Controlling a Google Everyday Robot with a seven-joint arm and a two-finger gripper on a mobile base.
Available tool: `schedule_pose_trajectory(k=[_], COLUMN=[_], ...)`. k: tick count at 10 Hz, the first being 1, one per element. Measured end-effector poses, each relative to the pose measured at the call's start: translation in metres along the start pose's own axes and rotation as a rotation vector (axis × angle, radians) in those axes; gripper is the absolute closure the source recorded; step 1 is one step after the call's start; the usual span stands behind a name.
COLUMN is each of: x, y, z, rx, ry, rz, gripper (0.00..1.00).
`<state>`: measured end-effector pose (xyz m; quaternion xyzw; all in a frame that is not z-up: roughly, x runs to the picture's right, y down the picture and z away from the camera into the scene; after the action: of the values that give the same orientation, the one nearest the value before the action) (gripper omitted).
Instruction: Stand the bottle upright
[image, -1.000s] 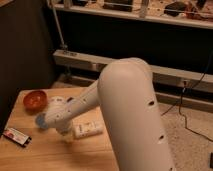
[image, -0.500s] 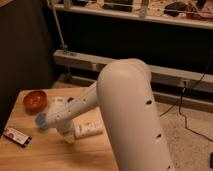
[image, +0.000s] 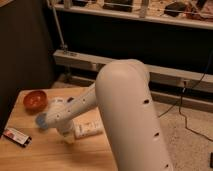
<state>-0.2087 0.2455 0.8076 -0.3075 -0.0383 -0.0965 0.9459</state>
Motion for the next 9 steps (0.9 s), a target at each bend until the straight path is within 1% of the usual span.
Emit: schedule_pose_trajectory(k=[1,2,3,9], x=[-0.0001,-0.001,-0.0022,-0.002], y=[-0.0005,-0.0013,-0.0019,-0.0032], z=[0.0002,0.0004,0.0005,0.001], rx=[0.0,0.0,0.001,0.002], ry=[0.002,0.001,-0.001,-0.005], rz=[-0.002,-0.006,-0.009,-0.013], gripper=[0.65,0.75,0.8,0.82])
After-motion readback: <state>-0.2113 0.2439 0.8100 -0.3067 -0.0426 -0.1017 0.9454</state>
